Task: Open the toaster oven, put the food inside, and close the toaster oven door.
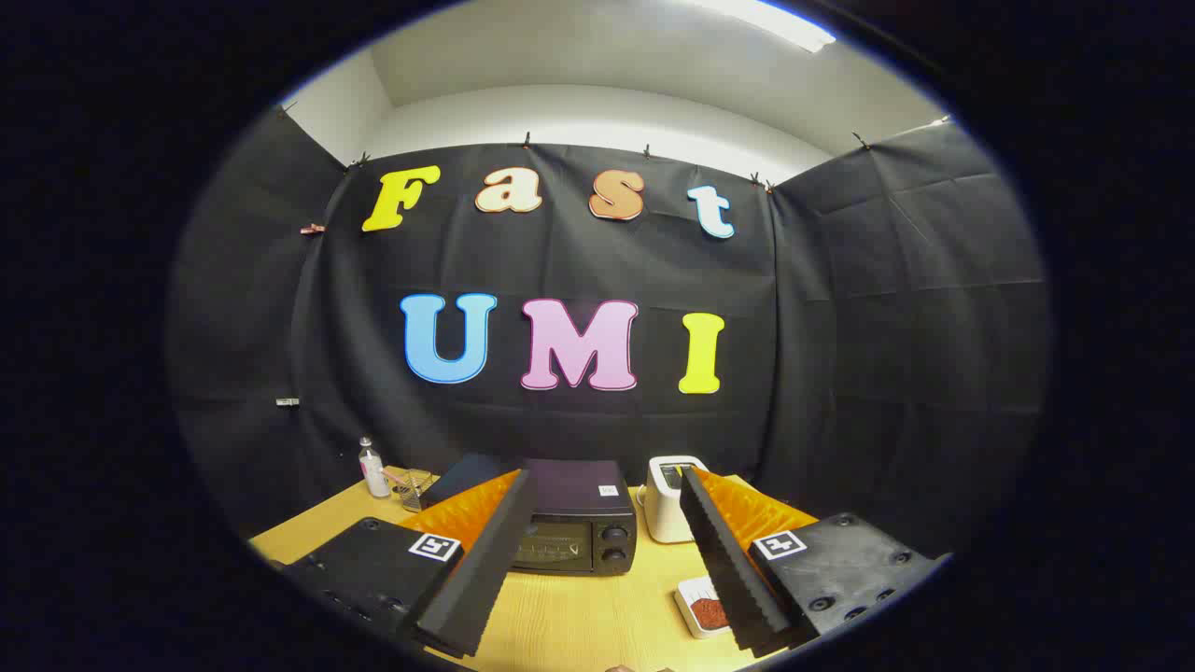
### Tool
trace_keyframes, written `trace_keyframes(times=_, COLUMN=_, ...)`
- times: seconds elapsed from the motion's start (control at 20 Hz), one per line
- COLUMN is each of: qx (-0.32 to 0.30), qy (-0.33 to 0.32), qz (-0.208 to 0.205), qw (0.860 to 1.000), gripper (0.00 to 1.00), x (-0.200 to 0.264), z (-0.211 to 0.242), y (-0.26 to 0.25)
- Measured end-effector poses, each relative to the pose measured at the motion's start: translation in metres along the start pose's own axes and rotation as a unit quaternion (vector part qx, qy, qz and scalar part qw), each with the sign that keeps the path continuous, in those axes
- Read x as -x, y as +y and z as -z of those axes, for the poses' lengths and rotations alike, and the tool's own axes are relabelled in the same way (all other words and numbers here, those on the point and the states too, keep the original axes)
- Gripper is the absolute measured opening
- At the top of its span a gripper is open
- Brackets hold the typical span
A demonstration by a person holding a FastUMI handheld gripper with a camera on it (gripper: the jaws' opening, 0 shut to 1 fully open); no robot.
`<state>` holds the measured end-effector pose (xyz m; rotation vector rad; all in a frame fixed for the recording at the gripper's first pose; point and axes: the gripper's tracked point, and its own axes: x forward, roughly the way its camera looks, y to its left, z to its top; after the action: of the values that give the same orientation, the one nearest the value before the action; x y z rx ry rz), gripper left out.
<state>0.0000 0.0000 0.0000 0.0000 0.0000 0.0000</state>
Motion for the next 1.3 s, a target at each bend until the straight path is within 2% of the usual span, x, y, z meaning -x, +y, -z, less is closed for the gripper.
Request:
trace_keyframes(times=0.95, qx=0.01, qy=0.035, qz=-0.011, qw=0.999, gripper=0.98, x=-0.017, z=0.025, y=0.023)
trace_keyframes(times=1.3, qx=-0.001, qy=0.055, qz=-0.015, qw=0.998, gripper=0.98, x=-0.046, z=0.039, y=0.045)
